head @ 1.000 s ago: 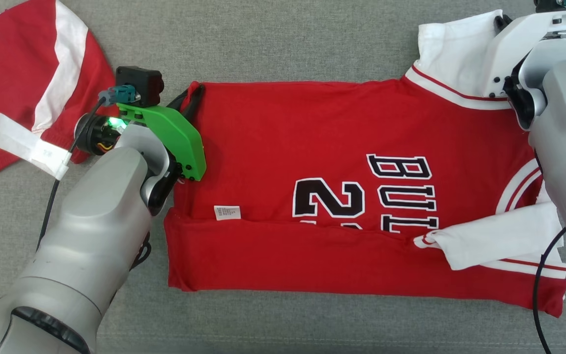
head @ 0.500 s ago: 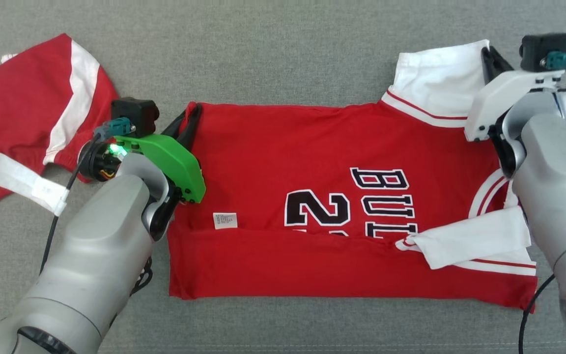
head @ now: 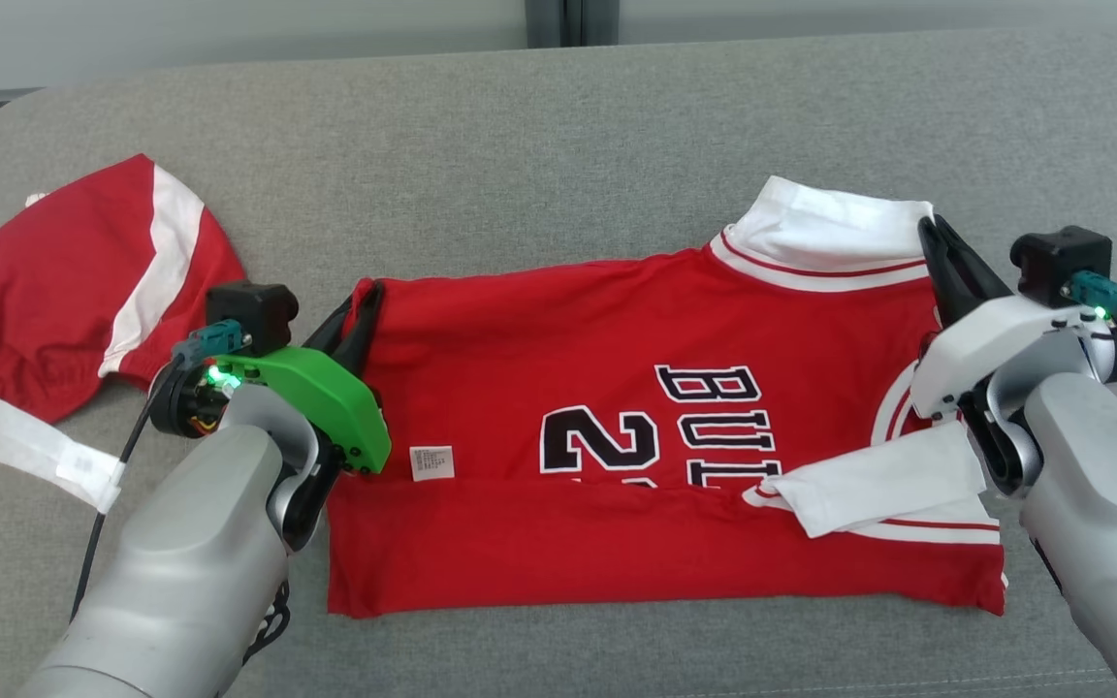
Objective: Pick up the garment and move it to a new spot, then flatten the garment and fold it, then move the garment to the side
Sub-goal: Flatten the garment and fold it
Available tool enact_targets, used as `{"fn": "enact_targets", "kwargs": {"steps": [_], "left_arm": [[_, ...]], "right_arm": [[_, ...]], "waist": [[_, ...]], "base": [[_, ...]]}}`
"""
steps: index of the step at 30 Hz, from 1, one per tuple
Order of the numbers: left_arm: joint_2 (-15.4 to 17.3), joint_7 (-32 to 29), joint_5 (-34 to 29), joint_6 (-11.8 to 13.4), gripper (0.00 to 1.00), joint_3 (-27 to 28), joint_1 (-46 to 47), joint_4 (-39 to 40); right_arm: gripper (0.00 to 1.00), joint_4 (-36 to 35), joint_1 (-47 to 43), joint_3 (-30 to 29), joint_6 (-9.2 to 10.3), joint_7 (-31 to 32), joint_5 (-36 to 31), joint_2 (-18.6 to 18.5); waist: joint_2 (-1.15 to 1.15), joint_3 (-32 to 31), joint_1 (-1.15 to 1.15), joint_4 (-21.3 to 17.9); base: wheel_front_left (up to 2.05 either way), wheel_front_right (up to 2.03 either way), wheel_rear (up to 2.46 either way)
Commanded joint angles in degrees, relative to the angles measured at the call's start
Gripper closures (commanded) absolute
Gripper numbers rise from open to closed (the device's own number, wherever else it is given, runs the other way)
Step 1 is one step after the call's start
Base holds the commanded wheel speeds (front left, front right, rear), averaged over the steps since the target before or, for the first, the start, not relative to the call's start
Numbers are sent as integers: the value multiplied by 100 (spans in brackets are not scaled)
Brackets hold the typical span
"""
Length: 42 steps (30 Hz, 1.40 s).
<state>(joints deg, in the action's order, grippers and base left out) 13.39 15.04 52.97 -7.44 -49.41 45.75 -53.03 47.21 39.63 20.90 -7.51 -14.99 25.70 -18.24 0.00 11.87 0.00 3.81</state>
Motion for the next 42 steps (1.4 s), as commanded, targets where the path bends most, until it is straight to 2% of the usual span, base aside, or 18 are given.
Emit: {"fn": "enact_targets", "kwargs": {"steps": [1, 4, 9, 17, 28, 29, 30, 31, 32, 33, 42], "left_arm": [[55, 15, -106, 35, 100, 91, -138, 55], [82, 16, -270, 56, 100, 253, -275, 182], [106, 16, -579, 94, 100, 629, -627, 490], [125, 11, -1005, 185, 100, 1290, -1430, 1074], [-20, 11, -1508, 111, 100, 1886, -2268, 1419], [-46, 11, -1537, 101, 80, 1900, -2324, 1414], [-60, 11, -1582, 94, 0, 1936, -2374, 1425], [-70, 11, -1606, 93, 0, 1987, -2425, 1441], [-83, 11, -1641, 98, 0, 2047, -2501, 1457], [-85, 11, -1674, 97, 0, 2114, -2558, 1489], [-187, 11, -2217, 212, 0, 3104, -3308, 2292]], "right_arm": [[100, -287, -266, -57, 3, -22, 54, -120], [100, -963, -745, -204, 3, -24, -25, -253], [100, -1834, -1592, -496, 3, -25, -102, -250], [100, -2723, -2751, -958, 3, 12, -88, -75], [100, -3645, -3953, -1566, 3, 340, -175, 300], [100, -3642, -4010, -1599, 3, 376, -212, 306], [100, -3644, -4056, -1636, 3, 406, -253, 323], [91, -3638, -4089, -1676, 3, 430, -264, 357], [21, -3640, -4138, -1701, 3, 449, -281, 381], [0, -3654, -4169, -1724, 1, 445, -286, 390], [0, -3631, -4182, -1875, 1, 550, -158, 318]], "waist": [[0, -96, 0, -82], [0, -126, 0, -124], [0, -237, 0, -198], [0, -428, 0, -202], [0, -613, 0, -218], [0, -639, 0, -227], [0, -671, 0, -236], [0, -701, 0, -242], [0, -739, 0, -243], [0, -780, 0, -243], [0, -1148, 0, -232]], "base": [[0, 0, 0], [0, 0, 0], [0, 0, 0], [0, 0, 0], [0, 0, 0], [0, 0, 0], [0, 0, 0], [0, 0, 0], [0, 0, 0], [0, 0, 0], [0, 0, 0]]}}
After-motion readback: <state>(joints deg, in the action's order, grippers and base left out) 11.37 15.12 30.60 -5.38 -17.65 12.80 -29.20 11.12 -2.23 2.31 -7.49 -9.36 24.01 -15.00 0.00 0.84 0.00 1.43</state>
